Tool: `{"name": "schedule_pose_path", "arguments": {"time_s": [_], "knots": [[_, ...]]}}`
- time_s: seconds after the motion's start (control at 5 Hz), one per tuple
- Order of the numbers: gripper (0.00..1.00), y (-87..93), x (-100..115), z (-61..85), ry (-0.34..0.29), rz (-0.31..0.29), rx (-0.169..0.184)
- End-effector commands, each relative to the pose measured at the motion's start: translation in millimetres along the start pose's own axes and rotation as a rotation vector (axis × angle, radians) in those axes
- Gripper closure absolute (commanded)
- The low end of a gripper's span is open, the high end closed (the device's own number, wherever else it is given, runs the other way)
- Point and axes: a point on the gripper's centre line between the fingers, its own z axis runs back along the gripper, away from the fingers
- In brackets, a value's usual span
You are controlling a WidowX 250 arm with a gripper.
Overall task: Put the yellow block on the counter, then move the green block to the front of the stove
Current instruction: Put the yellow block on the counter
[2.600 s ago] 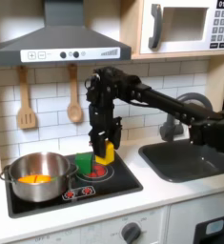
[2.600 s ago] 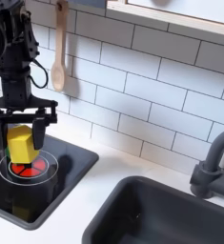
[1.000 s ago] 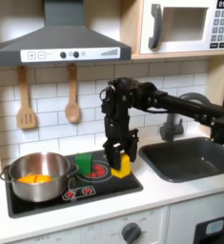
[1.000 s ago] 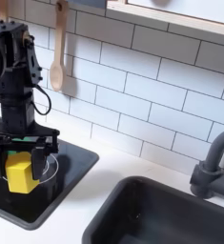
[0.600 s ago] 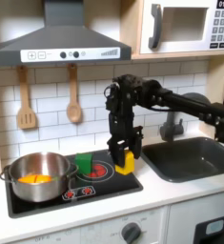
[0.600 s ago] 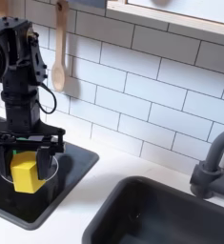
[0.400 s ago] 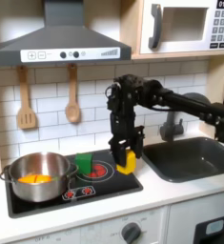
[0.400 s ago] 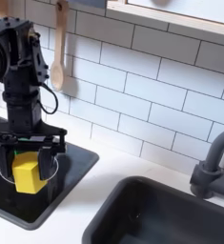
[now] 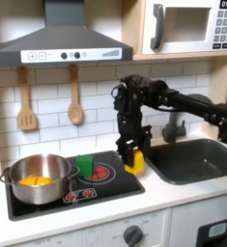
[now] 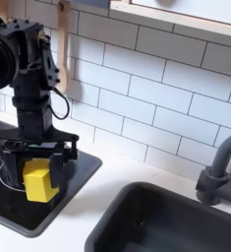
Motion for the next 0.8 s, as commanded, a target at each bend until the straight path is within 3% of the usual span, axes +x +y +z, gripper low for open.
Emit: {"name": "schedule_pose_path", "arguments": {"time_s": [0.0,0.2,0.4,0.6], "knots": [[1.0,-15.3,-1,-1.4,0.005,-0.019,-0.01],[1.0,-24.7,-1,-2.2,0.006,-0.029,-0.014],[1.0,-29.2,6,-0.9,-0.012,-0.003,-0.007],[1.0,-42.1,22,-4.1,-0.006,0.008,-0.022]]}}
